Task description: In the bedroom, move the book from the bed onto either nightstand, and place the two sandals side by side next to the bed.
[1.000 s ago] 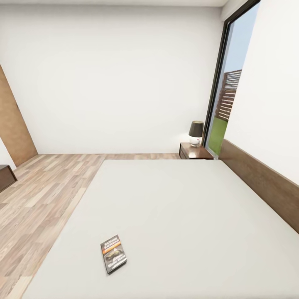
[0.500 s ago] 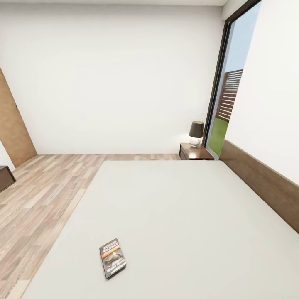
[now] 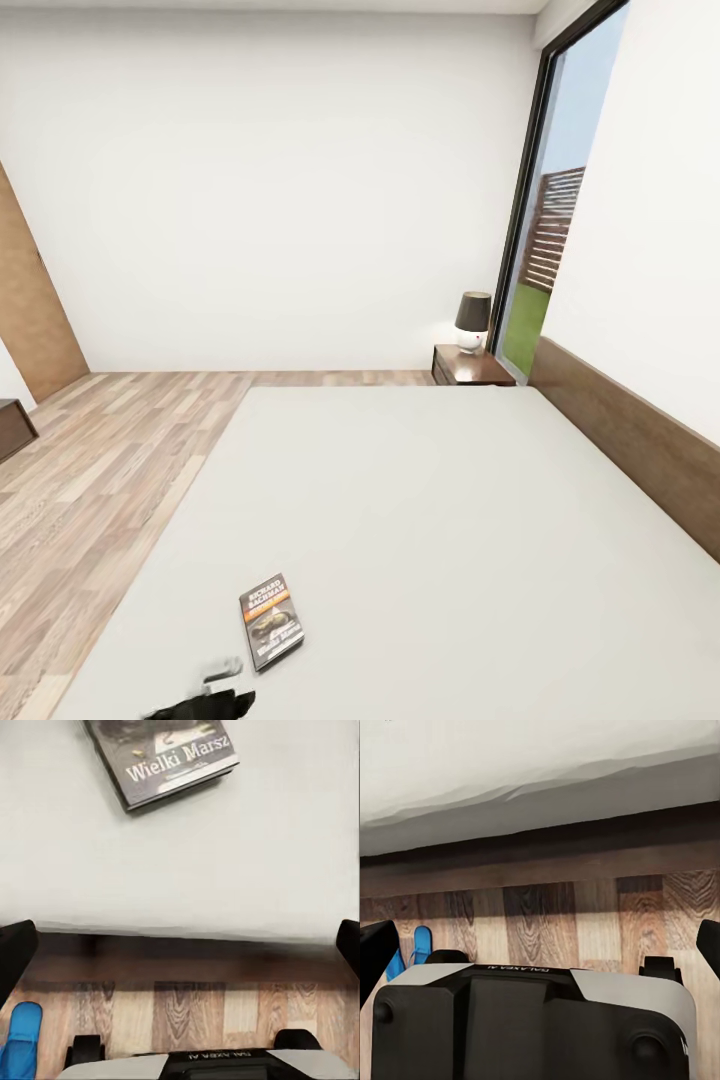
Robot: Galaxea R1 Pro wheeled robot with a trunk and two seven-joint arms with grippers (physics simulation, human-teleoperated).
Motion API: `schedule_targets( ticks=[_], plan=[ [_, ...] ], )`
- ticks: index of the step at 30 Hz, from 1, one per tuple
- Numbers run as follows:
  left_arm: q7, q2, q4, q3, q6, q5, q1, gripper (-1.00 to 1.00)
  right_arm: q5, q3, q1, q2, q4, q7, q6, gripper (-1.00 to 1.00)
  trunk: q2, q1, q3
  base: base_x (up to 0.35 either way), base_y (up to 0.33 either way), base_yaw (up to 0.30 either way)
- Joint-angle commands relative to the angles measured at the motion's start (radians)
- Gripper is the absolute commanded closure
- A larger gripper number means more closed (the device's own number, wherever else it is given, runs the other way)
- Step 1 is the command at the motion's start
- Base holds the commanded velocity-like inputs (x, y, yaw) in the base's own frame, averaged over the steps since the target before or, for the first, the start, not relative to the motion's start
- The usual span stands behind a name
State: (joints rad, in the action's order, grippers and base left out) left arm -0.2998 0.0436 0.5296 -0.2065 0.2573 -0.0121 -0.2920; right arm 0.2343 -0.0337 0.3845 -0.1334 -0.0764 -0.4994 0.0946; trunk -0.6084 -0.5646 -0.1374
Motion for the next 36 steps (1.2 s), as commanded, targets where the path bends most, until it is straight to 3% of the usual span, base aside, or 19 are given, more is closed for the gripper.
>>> schedule_targets(
  ticks=[1,2,5,7,10,14,16,17,19,21,23,26,36],
  plan=[
    [-0.008,-0.001,0.089,-0.007,0.070,-0.011,-0.001,-1.00,0.008,-0.004,0.002,0.000,-0.005,-0.005,0.007,-1.00,-0.002,0.000,-0.002,0.000,0.000,0.000],
    [-0.008,-0.001,0.131,-0.007,0.097,-0.019,-0.001,-1.00,0.008,-0.004,0.002,0.000,-0.005,-0.005,0.007,-1.00,-0.002,0.000,-0.002,0.000,0.000,0.000],
    [-0.006,0.000,0.371,-0.008,0.244,-0.078,-0.014,-1.00,0.008,-0.003,0.002,0.000,-0.005,-0.005,0.007,-1.00,-0.002,0.000,-0.002,0.000,0.000,0.000],
    [-0.005,0.000,0.458,-0.008,0.314,-0.102,-0.037,-1.00,0.008,-0.003,0.002,0.000,-0.005,-0.005,0.007,-1.00,-0.002,0.000,-0.002,0.000,0.000,0.000],
    [-0.003,0.004,0.532,-0.017,0.397,-0.121,-0.094,-1.00,0.008,-0.003,0.002,0.000,-0.005,-0.005,0.007,-1.00,-0.002,0.000,-0.002,0.000,0.000,0.000],
    [0.035,0.017,0.559,-0.099,0.433,-0.130,-0.196,-1.00,0.008,-0.003,0.002,0.000,-0.005,-0.005,0.007,-1.00,-0.002,0.000,-0.002,0.000,0.000,0.000],
    [0.088,0.020,0.559,-0.146,0.439,-0.133,-0.239,-1.00,0.008,-0.003,0.002,0.000,-0.005,-0.005,0.007,-1.00,-0.002,0.000,-0.002,0.000,0.000,0.000],
    [0.156,0.022,0.549,-0.196,0.441,-0.136,-0.280,-1.00,0.008,-0.003,0.002,0.000,-0.005,-0.005,0.007,-1.00,-0.002,0.000,-0.002,0.000,0.000,0.000],
    [0.260,0.025,0.481,-0.285,0.439,-0.148,-0.341,-1.00,0.008,-0.003,0.002,0.000,-0.005,-0.005,0.007,-1.00,-0.002,0.000,-0.002,0.000,0.000,0.000],
    [0.305,0.027,0.398,-0.329,0.427,-0.166,-0.375,-1.00,0.008,-0.003,0.002,0.000,-0.005,-0.005,0.007,-1.00,-0.002,0.000,-0.002,0.000,0.000,0.000],
    [0.322,0.027,0.341,-0.343,0.402,-0.176,-0.388,-1.00,0.008,-0.003,0.002,0.000,-0.005,-0.005,0.007,-1.00,-0.002,0.000,-0.002,0.000,0.000,0.000],
    [0.345,0.025,0.207,-0.355,0.300,-0.184,-0.399,-1.00,0.008,-0.003,0.002,0.000,-0.005,-0.005,0.007,-1.00,-0.002,0.000,-0.002,0.000,0.000,0.000],
    [0.342,0.015,0.141,-0.355,0.260,-0.184,-0.401,-1.00,0.008,-0.004,0.002,0.000,-0.005,-0.006,0.007,-1.00,-0.002,0.000,-0.002,0.000,0.000,0.000]
  ],
)
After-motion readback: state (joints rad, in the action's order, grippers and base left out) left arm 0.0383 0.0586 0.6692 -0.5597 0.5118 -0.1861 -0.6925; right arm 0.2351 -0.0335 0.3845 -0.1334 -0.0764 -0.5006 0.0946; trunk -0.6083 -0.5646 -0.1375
